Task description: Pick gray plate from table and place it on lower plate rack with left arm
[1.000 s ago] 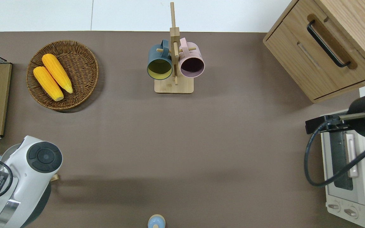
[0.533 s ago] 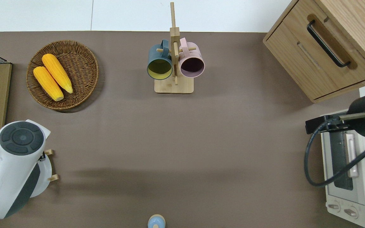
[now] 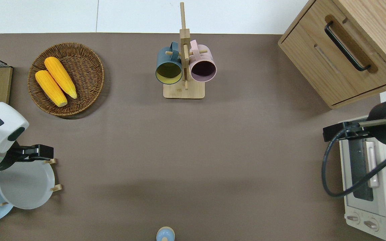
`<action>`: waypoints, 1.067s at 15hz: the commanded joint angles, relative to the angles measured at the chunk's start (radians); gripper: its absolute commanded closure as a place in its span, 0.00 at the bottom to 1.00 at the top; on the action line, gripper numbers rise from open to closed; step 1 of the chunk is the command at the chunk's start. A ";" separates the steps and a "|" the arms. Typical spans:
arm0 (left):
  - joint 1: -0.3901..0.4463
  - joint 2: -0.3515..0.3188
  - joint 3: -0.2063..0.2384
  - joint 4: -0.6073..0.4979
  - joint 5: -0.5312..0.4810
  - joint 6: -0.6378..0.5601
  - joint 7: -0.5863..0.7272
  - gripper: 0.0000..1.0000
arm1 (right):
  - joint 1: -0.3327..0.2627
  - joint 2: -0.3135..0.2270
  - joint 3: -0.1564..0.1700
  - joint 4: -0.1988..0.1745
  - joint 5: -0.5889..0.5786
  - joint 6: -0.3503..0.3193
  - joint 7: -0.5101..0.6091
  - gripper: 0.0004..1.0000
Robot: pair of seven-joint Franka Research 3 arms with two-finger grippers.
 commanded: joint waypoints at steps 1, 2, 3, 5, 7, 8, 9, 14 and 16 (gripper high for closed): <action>0.003 0.007 -0.003 0.035 -0.124 -0.022 0.074 0.01 | -0.007 -0.002 0.007 0.006 0.007 -0.014 0.000 0.01; -0.002 0.007 -0.006 0.035 -0.134 -0.022 0.091 0.01 | -0.007 -0.002 0.005 0.006 0.007 -0.014 0.000 0.01; 0.000 0.007 -0.005 0.035 -0.149 -0.022 0.099 0.01 | -0.007 -0.002 0.007 0.006 0.007 -0.014 0.000 0.01; 0.005 0.007 0.001 0.041 -0.201 -0.024 0.169 0.00 | -0.007 -0.002 0.007 0.006 0.007 -0.014 0.000 0.01; 0.005 0.001 -0.005 0.045 -0.200 -0.038 0.186 0.00 | -0.007 -0.002 0.007 0.006 0.007 -0.014 0.000 0.01; 0.001 -0.009 -0.011 0.044 -0.195 -0.038 0.185 0.00 | -0.007 -0.002 0.007 0.006 0.007 -0.014 -0.001 0.01; 0.004 -0.016 -0.011 0.044 -0.192 -0.038 0.185 0.00 | -0.007 -0.002 0.007 0.006 0.007 -0.014 0.000 0.01; -0.002 -0.024 -0.016 0.044 -0.112 -0.074 0.188 0.00 | -0.007 -0.002 0.007 0.006 0.007 -0.014 -0.001 0.01; 0.001 -0.027 -0.013 0.044 -0.112 -0.081 0.191 0.00 | -0.007 -0.002 0.005 0.006 0.007 -0.014 0.000 0.01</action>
